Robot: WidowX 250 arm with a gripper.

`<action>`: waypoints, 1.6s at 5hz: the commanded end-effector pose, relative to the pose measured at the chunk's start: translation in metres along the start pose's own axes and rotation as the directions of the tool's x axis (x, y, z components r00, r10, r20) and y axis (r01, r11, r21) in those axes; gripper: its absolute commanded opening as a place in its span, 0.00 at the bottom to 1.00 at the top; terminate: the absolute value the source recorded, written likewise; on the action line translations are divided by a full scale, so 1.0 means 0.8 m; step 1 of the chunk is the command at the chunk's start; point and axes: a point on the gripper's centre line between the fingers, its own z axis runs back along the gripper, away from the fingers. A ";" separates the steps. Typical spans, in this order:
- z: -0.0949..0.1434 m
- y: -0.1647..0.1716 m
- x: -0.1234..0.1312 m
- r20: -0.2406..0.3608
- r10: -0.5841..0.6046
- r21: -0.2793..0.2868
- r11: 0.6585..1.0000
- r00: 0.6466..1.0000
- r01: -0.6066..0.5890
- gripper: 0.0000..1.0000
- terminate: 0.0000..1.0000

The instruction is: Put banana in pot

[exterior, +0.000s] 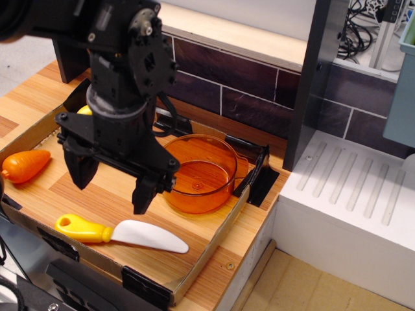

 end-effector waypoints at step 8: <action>-0.075 0.135 0.180 0.007 -0.153 0.028 0.988 0.988 0.153 1.00 0.00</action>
